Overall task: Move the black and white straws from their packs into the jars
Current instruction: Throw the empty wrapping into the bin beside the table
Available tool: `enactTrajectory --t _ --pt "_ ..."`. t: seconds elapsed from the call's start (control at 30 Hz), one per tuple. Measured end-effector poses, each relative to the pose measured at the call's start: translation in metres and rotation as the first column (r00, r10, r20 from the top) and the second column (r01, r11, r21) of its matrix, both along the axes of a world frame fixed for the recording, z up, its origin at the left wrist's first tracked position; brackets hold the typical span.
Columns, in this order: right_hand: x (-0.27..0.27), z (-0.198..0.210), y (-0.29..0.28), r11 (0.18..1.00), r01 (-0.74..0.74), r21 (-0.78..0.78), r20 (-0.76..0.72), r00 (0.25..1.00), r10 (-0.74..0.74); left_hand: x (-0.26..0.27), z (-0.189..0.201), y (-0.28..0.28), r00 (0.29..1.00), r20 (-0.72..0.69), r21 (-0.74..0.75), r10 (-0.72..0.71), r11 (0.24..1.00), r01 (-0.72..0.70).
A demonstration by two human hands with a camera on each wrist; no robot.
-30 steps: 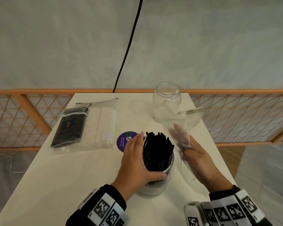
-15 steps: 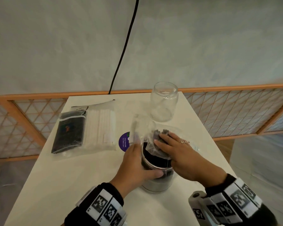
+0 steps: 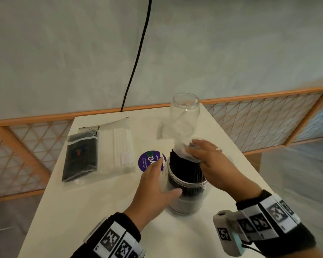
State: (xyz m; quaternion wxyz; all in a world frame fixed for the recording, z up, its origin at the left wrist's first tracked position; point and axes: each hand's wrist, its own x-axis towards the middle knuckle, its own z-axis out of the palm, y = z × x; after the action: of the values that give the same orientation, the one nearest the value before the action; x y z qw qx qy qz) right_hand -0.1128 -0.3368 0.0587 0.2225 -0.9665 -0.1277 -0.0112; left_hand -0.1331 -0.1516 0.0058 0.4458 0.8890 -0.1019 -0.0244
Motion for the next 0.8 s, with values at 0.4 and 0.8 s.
enactTrajectory --t 0.4,0.8 --pt "-0.027 0.051 -0.105 0.398 -0.031 0.917 -0.055 0.978 0.202 0.022 0.08 -0.077 0.985 0.022 -0.406 -0.171 0.899 0.165" --pt "-0.002 0.032 -0.252 0.372 0.076 0.925 -0.103 0.993 0.052 0.056 0.082 -0.22 0.963 -0.031 -0.684 -0.267 0.708 0.174"
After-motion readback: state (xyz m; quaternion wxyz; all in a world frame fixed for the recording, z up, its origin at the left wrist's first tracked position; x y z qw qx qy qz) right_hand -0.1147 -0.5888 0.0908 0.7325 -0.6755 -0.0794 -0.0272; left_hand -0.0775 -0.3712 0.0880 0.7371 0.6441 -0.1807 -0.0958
